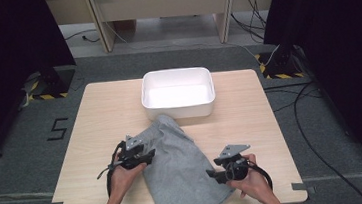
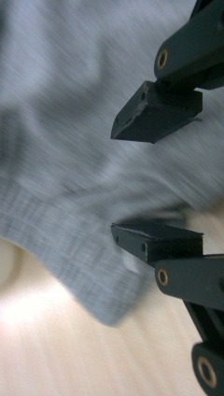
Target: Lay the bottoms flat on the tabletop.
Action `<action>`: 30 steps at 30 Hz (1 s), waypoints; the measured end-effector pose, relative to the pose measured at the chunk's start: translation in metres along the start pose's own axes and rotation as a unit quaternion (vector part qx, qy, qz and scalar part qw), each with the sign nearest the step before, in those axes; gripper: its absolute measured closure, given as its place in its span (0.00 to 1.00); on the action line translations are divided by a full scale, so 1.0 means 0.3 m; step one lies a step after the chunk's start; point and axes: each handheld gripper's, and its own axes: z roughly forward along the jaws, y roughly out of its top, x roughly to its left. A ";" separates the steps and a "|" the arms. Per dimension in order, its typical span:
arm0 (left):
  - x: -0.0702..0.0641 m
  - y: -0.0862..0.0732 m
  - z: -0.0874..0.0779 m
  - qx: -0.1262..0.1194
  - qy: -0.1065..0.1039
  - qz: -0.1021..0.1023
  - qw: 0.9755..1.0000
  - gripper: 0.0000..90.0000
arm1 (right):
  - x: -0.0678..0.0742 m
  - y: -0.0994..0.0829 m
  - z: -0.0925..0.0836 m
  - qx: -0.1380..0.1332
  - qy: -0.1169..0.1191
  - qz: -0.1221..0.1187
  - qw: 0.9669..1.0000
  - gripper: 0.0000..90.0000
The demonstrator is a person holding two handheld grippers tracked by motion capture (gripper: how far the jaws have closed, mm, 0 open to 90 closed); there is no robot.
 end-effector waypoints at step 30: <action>-0.273 0.238 0.149 0.073 -0.091 -0.010 0.993 0.43 | 0.242 0.064 0.081 -0.092 -0.008 -0.140 0.986 0.97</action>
